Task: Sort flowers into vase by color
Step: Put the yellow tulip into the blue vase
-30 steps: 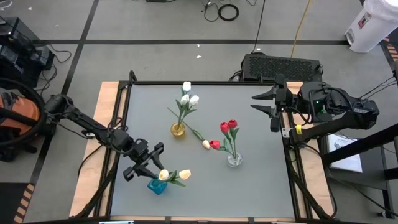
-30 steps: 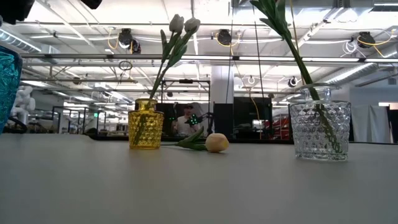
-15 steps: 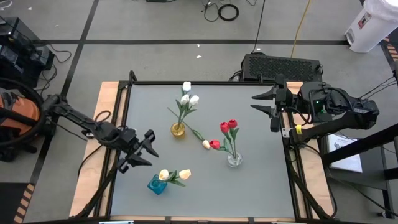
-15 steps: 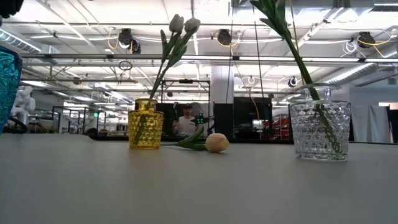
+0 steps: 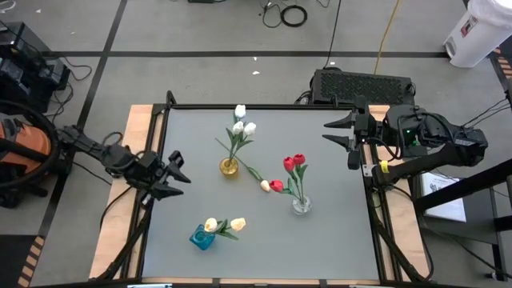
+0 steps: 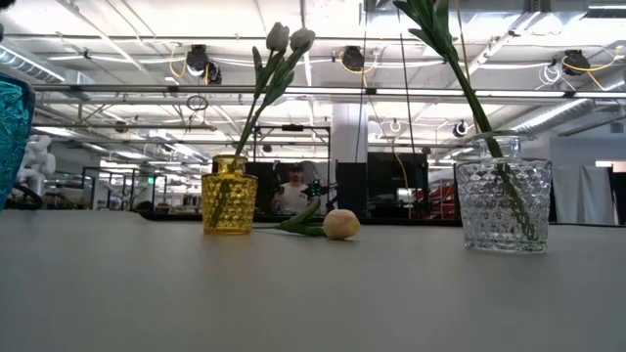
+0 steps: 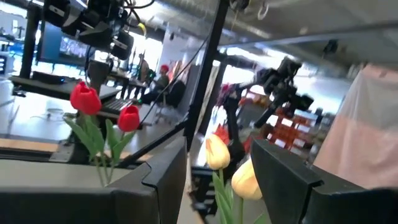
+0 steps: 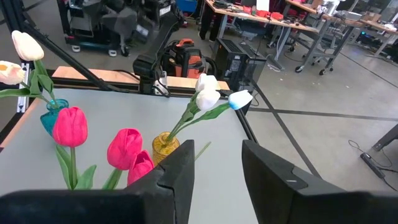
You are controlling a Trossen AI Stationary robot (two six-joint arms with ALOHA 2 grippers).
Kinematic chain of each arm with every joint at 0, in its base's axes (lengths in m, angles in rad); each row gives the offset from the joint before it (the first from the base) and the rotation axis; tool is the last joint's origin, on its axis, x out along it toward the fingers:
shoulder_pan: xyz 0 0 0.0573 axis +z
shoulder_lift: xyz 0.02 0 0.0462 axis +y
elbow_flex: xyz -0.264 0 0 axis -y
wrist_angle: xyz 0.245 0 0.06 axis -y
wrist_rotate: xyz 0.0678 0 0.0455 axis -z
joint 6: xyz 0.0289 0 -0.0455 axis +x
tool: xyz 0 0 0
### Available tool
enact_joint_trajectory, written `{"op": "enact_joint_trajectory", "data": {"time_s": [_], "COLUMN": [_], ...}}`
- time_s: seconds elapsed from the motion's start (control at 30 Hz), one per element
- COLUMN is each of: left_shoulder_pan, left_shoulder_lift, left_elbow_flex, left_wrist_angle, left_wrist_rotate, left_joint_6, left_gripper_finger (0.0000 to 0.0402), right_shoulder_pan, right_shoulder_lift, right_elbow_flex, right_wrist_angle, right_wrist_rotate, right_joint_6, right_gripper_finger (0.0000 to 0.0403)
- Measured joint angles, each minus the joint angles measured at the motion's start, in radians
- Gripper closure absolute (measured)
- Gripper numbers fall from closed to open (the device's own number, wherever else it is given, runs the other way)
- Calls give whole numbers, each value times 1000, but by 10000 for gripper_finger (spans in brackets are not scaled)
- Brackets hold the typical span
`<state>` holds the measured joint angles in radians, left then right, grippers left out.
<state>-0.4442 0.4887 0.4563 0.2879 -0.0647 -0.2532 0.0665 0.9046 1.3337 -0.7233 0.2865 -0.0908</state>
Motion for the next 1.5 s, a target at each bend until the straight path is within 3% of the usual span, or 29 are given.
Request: {"op": "enact_joint_trajectory", "data": {"time_s": [0.2,0.4,0.93,1.27,1.5], "left_shoulder_pan": [0,0,0,0,0], "left_shoulder_lift": [2,26,42,192,263], "left_elbow_flex": [220,394,660,821,833], "left_wrist_angle": [-354,-581,-768,-910,-1015], "left_wrist_rotate": [-32,-86,-102,-93,-80], "left_joint_6": [84,76,76,136,129], "left_gripper_finger": [218,218,218,218,218], "right_shoulder_pan": [0,0,0,0,0], "right_shoulder_lift": [0,0,0,0,0], "right_elbow_flex": [0,0,0,0,0], "right_wrist_angle": [0,0,0,0,0], "right_wrist_rotate": [0,0,0,0,0], "right_joint_6": [0,0,0,0,0], "right_gripper_finger": [277,277,277,277,277]}}
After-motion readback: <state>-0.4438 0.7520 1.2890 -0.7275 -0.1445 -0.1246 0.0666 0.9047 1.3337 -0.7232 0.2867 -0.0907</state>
